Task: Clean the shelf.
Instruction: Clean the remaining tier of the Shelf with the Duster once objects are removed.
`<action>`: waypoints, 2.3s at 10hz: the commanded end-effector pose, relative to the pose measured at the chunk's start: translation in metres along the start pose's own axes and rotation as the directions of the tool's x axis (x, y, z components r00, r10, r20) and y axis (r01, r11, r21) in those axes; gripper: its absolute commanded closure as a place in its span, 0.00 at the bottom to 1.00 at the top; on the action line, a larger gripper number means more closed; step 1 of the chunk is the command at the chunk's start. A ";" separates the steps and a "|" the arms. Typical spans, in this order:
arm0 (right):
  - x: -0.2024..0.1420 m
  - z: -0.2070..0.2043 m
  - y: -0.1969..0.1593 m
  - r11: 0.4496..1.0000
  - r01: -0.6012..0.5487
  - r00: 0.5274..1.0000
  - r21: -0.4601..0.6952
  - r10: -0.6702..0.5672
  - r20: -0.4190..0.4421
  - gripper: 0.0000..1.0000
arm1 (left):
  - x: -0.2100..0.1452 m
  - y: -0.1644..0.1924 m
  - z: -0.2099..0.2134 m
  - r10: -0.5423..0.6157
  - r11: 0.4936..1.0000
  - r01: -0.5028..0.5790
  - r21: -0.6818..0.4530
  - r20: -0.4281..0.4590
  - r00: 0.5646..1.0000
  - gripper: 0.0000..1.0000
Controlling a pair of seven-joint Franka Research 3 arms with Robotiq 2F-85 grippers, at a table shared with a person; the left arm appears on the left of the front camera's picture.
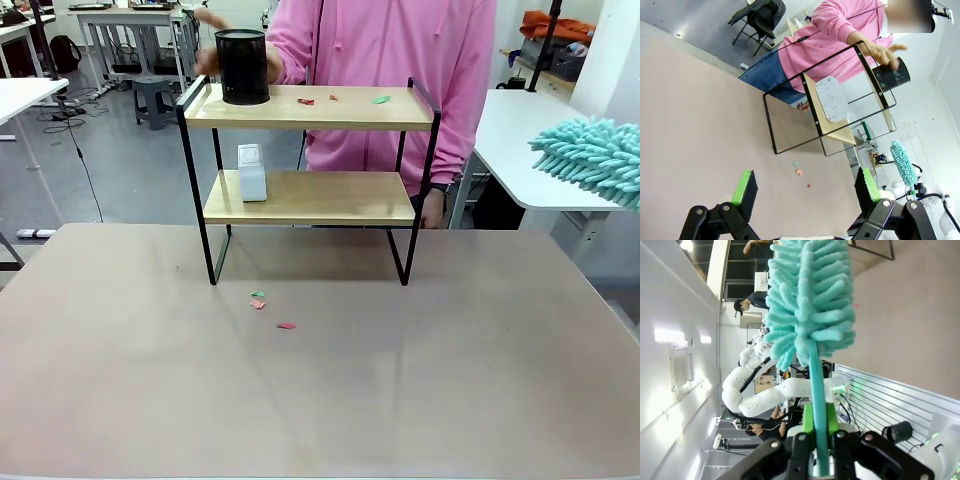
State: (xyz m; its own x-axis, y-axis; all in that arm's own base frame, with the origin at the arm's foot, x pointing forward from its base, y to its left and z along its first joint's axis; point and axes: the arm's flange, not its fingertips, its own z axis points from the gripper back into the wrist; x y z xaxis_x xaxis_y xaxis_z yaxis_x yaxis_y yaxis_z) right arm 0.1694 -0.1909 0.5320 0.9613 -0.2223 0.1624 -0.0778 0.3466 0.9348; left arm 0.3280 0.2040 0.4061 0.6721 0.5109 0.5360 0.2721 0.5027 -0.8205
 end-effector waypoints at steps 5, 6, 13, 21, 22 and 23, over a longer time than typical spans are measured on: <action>0.000 0.000 0.000 1.000 0.000 1.000 0.000 0.000 0.000 0.87 | -0.003 -0.001 -0.003 -0.019 1.000 0.020 -0.016 0.022 1.000 0.00; 0.010 -0.009 0.009 0.999 -0.025 0.999 -0.030 0.026 0.030 0.87 | -0.003 -0.001 -0.003 -0.019 1.000 0.020 -0.016 0.022 1.000 0.00; 0.097 -0.188 0.153 0.853 -0.405 0.899 -0.330 0.436 0.025 0.87 | -0.003 -0.001 -0.003 -0.019 1.000 0.020 -0.016 0.022 1.000 0.00; 0.121 -0.216 0.176 0.768 -0.304 0.916 -0.563 0.397 0.048 0.87 | -0.003 -0.001 -0.003 -0.019 1.000 0.020 -0.016 0.022 1.000 0.00; 0.132 -0.235 0.180 0.740 -0.311 0.912 -0.596 0.408 0.031 0.87 | -0.003 -0.001 -0.003 -0.019 1.000 0.020 -0.016 0.022 1.000 0.00; 0.141 -0.254 0.185 0.715 -0.322 0.898 -0.621 0.437 0.038 1.00 | -0.003 -0.001 -0.003 -0.019 1.000 0.020 -0.016 0.022 1.000 0.00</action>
State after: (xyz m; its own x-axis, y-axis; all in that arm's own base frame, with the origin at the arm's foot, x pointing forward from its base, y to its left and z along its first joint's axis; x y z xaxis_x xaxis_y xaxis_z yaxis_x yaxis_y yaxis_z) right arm 0.3387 0.0650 0.6383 0.8203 -0.0727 0.5673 -0.2314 0.8649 0.4455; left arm 0.3284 0.2036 0.4057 0.6732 0.5098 0.5356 0.2722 0.5027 -0.8205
